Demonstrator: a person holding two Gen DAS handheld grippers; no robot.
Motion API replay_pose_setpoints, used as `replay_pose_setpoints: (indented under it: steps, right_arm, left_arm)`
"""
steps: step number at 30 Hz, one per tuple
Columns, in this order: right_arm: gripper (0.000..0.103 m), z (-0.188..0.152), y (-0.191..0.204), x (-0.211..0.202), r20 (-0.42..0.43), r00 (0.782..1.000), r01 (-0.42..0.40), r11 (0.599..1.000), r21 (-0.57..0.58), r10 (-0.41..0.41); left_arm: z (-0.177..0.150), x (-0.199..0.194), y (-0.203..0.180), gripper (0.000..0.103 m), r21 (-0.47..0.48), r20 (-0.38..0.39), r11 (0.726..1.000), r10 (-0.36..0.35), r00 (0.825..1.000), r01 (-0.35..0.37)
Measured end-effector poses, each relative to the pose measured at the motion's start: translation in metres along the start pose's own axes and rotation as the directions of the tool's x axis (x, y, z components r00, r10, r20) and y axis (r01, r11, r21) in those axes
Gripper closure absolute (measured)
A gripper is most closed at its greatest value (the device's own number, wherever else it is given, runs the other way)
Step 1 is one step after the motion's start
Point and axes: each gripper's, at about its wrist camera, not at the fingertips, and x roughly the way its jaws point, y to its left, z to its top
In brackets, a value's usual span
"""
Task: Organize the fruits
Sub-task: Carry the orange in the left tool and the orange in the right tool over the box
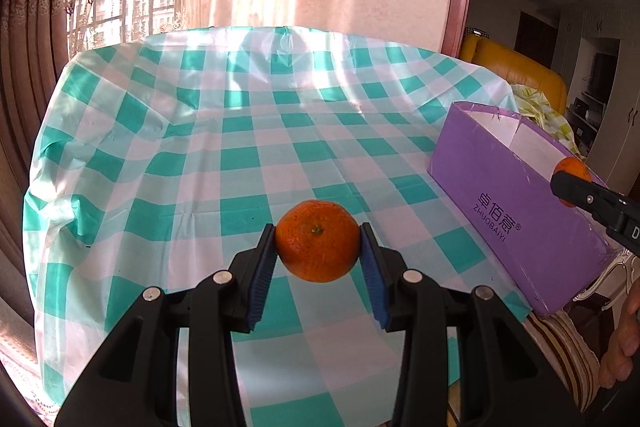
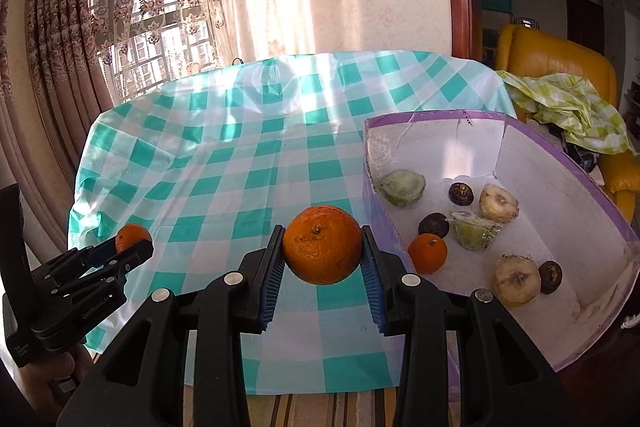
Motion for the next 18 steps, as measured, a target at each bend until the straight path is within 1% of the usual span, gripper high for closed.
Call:
replay_pose_setpoints:
  steps: [7,18]
  right_arm:
    - [0.066,0.004,-0.035,-0.001,0.004,0.999,0.039,0.997,0.059,-0.039]
    - [0.066,-0.003,-0.073,0.010,-0.046,0.996,0.076,0.992,0.102,-0.071]
  left_arm:
    - [0.013,0.002,-0.029,0.062,0.056,0.011,0.998,-0.033,0.999,0.033]
    - [0.028,0.009,-0.073,0.062,0.138,0.012,0.987,-0.087,0.996,0.084]
